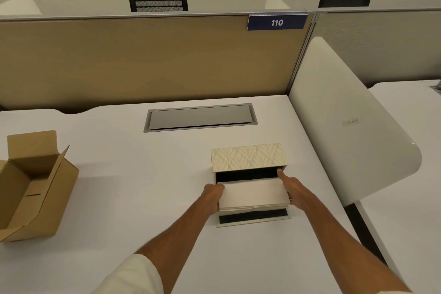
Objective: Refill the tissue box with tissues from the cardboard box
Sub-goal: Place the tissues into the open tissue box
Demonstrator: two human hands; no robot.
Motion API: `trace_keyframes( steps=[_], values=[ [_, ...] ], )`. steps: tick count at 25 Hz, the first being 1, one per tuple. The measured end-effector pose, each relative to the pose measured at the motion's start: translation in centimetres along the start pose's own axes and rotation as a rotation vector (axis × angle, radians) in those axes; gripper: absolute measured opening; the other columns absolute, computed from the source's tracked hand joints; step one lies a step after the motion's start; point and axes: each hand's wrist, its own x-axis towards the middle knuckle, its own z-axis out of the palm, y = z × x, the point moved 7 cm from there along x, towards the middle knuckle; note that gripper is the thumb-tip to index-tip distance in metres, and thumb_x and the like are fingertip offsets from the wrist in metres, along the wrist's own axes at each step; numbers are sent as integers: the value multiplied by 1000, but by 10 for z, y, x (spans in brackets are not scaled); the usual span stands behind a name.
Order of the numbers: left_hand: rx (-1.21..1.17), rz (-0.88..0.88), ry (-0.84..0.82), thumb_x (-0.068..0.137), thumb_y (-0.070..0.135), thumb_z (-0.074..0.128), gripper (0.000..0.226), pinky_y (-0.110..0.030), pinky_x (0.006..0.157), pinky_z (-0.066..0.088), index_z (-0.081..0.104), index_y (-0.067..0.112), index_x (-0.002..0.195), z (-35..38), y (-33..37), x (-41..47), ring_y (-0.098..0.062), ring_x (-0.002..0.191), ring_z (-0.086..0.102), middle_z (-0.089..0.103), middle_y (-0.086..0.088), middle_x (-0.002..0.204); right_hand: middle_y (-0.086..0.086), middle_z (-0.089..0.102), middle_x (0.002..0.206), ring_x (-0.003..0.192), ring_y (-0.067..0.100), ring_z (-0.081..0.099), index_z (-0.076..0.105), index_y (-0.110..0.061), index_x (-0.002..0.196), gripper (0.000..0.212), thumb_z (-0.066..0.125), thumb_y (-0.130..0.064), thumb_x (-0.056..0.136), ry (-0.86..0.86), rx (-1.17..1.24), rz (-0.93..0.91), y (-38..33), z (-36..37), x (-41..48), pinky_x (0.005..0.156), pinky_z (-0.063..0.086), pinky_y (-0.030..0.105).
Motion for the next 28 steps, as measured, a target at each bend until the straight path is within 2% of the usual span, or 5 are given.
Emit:
trace_keyframes(
  steps=[4, 7, 9, 24, 28],
  values=[
    [-33, -7, -18, 101, 26, 42, 42, -31, 72, 49, 46, 1, 134, 1, 2, -3, -21, 83, 54, 57, -13, 103, 18, 33, 156, 141, 37, 33, 23, -6, 152, 88, 37, -66, 90, -3, 11, 9, 0, 0, -4, 118, 30, 51],
    [-37, 4, -25, 101, 32, 39, 48, -35, 95, 47, 41, 2, 139, 3, 1, -3, -25, 102, 50, 55, -17, 131, 18, 34, 155, 141, 37, 34, 24, -7, 152, 88, 35, -68, 89, -4, 10, 21, 0, 0, -7, 117, 31, 52],
    [-51, 3, -31, 101, 33, 39, 49, -37, 103, 45, 40, 3, 140, 4, 1, -3, -26, 105, 50, 53, -18, 136, 18, 35, 154, 141, 38, 35, 25, -8, 151, 87, 33, -68, 89, -16, 17, 21, 1, -1, -9, 117, 31, 52],
    [-112, -1, -4, 100, 45, 34, 59, -43, 113, 40, 41, 4, 142, 1, -1, -8, -32, 128, 49, 51, -19, 140, 18, 53, 139, 129, 35, 49, 41, -4, 142, 70, 23, -57, 99, -30, 101, 50, 6, -3, -14, 113, 38, 45],
    [-131, -11, -14, 101, 46, 32, 62, -44, 117, 36, 35, 5, 146, 3, 0, -12, -33, 133, 45, 46, -18, 146, 15, 58, 116, 105, 29, 54, 48, -3, 135, 53, 32, -41, 101, -35, 150, 79, 8, -5, -17, 97, 43, 39]
  ],
)
